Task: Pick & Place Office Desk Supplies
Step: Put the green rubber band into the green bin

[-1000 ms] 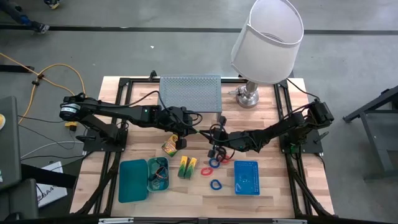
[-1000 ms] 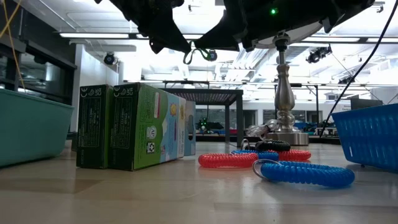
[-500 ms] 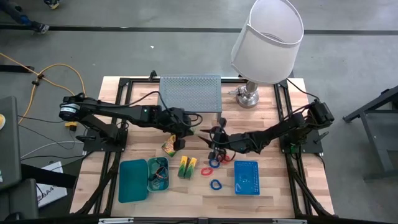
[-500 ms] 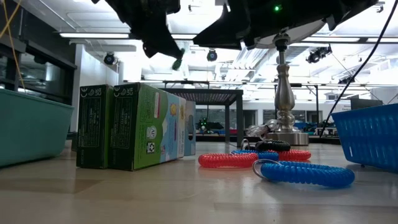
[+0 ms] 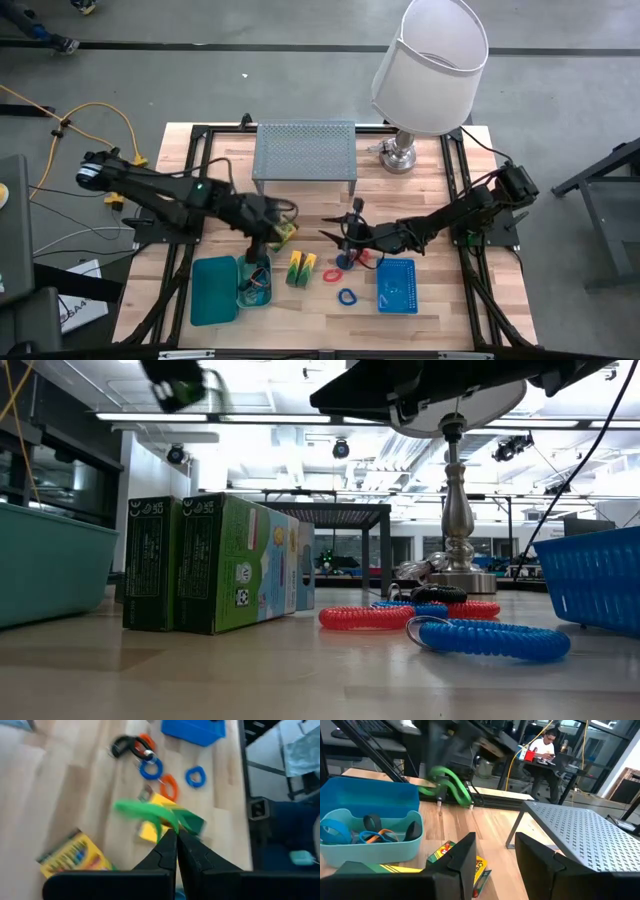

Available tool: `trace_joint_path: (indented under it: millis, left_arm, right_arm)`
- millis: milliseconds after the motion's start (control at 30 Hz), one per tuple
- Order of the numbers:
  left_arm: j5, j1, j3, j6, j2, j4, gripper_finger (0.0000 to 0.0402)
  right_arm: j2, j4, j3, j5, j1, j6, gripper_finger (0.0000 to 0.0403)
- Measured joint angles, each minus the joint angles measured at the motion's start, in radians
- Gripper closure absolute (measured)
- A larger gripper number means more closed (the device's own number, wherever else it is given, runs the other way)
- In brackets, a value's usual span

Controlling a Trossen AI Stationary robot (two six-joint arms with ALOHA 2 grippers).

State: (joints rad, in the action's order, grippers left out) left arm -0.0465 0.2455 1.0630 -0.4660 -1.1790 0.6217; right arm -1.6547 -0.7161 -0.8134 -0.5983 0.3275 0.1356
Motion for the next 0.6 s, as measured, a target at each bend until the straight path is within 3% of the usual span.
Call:
trace_joint_path:
  millis: [600]
  left_arm:
    - [0.149,0.362,0.000,-0.459,-0.151,0.115,0.0401]
  right_arm:
    - [0.000,0.001,0.000,-0.001,0.000,0.005,0.0278]
